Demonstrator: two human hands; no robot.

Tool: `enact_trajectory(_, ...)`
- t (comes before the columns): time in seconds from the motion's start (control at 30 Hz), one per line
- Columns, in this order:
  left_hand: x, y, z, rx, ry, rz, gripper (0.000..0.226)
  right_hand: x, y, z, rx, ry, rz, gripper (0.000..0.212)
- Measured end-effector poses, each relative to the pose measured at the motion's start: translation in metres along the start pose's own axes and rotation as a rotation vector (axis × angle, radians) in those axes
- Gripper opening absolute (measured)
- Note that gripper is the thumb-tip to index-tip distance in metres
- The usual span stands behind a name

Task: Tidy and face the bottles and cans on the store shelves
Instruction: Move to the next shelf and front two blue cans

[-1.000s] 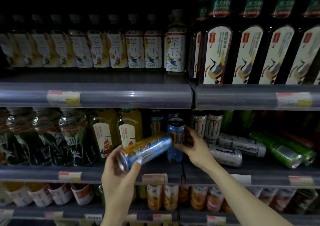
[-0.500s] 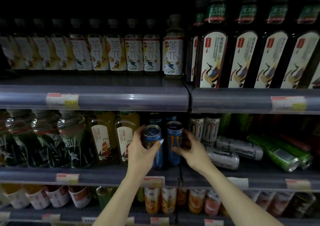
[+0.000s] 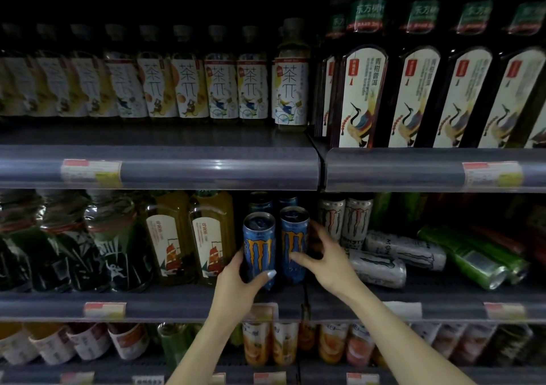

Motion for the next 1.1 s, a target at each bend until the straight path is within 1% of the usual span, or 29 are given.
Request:
enact_trajectory(0.07,0.0,-0.001,-0.002,0.026,0.006,-0.028,0.057,0.0,0.0,0.0,-0.012,-0.011,0.01,0.076)
enact_trajectory(0.2,0.003,-0.007,-0.006,0.101,0.05,-0.042,0.055,0.005,-0.005,0.004,-0.091,-0.032,0.013,0.065)
enact_trajectory(0.27,0.004,-0.01,-0.007,0.126,0.064,-0.046,0.057,0.008,-0.007,0.006,-0.064,-0.044,0.01,0.063)
enact_trajectory(0.33,0.006,-0.011,-0.007,0.151,0.061,-0.047,0.059,0.008,-0.011,0.005,-0.037,-0.042,0.024,0.065)
enact_trajectory(0.43,0.006,-0.01,-0.006,0.183,0.052,-0.039,0.057,0.007,-0.017,0.006,-0.004,-0.037,0.033,0.067)
enact_trajectory(0.57,0.007,-0.01,-0.001,0.2,0.042,-0.038,0.055,0.005,-0.02,0.007,0.014,-0.019,0.04,0.064)
enact_trajectory(0.63,0.007,-0.009,0.0,0.197,0.039,-0.042,0.055,0.002,-0.02,0.009,0.01,-0.011,0.05,0.062)
enact_trajectory(0.77,0.008,-0.008,-0.001,0.139,0.071,-0.056,0.048,-0.004,-0.017,0.01,-0.018,0.014,0.115,0.057)
enact_trajectory(0.87,0.008,-0.01,0.002,0.086,0.088,-0.09,0.044,-0.007,-0.008,0.014,-0.034,0.003,0.157,0.059)
enact_trajectory(0.97,0.009,-0.011,0.012,0.052,0.067,-0.131,0.056,-0.007,0.007,0.023,-0.019,-0.049,0.166,0.063)
enact_trajectory(1.03,0.009,-0.013,0.022,0.074,0.056,-0.18,0.072,-0.007,0.021,0.031,-0.012,-0.06,0.166,0.057)
enact_trajectory(1.1,0.011,-0.015,0.035,0.143,0.051,-0.212,0.08,-0.004,0.039,0.041,-0.008,-0.066,0.17,0.048)
Point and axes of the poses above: each hand's wrist, its own z-axis away from the middle knuckle, its own y-axis out of the back of the hand, x = y × z, the point moved 4 cm from there along -z, towards the middle knuckle, and after that the axes turned 12 degrees about y, right-handed, at the moved point
